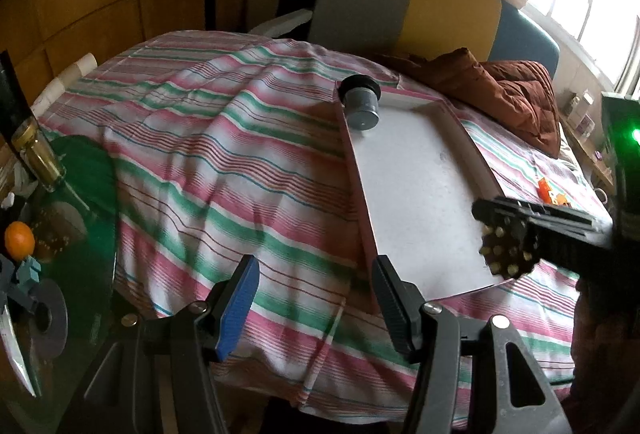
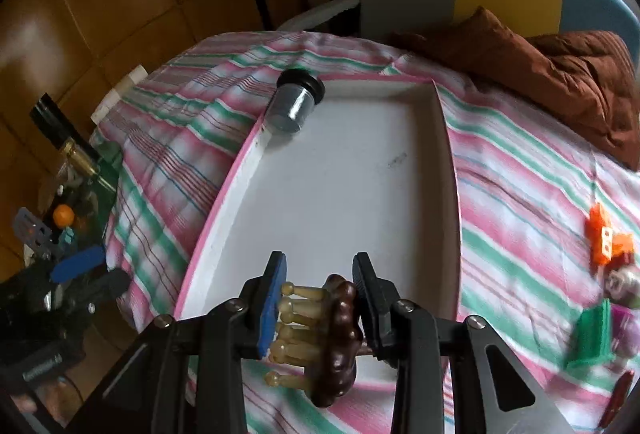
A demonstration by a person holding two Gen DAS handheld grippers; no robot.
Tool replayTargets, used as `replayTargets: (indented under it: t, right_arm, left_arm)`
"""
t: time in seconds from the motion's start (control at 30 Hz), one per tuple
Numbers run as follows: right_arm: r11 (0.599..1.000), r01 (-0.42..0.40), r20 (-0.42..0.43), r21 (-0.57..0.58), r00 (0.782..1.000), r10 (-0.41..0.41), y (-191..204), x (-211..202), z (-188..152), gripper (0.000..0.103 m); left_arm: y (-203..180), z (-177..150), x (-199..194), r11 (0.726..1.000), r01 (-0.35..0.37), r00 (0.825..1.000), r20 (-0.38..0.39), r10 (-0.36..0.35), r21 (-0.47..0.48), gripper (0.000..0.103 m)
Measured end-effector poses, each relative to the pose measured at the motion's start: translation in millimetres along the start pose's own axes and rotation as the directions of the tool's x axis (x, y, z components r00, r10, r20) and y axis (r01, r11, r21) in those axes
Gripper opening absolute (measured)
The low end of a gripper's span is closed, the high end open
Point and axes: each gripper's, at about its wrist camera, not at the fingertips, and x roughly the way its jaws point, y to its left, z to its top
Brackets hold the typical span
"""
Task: Organize rigid objects
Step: 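Carry the brown spiky roller with the right gripper toward the tray, then lower the roller into the tray beside the cup and open the right gripper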
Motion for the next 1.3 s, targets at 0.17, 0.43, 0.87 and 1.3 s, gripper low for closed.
replayTargets:
  t: [0.17,0.43,0.87,1.3]
  right_arm:
    - [1.000,-0.023,0.013,-0.016,1.000,0.024,12,6,19,0.035]
    - [0.997,-0.077,-0.014,0.012,0.997,0.077,23,41,62,0.035]
    - [0.990,-0.103,-0.044,0.100,0.993,0.108,18,76,87,0.046]
    - [0.998,-0.043,0.042,0.050,0.998,0.041,19,30,71,0.069]
  left_arm:
    - [5,0,1,1.000,0.010,1.000,0.005,-0.010,-0.018,0.059]
    - [11,-1,3,0.999,0.015,1.000,0.002,-0.015,-0.031,0.059]
    - [14,-4,9,0.999,0.016,1.000,-0.014,-0.017,-0.047,0.059]
    - [4,0,-5,1.000,-0.001,1.000,0.025,0.001,-0.010,0.059]
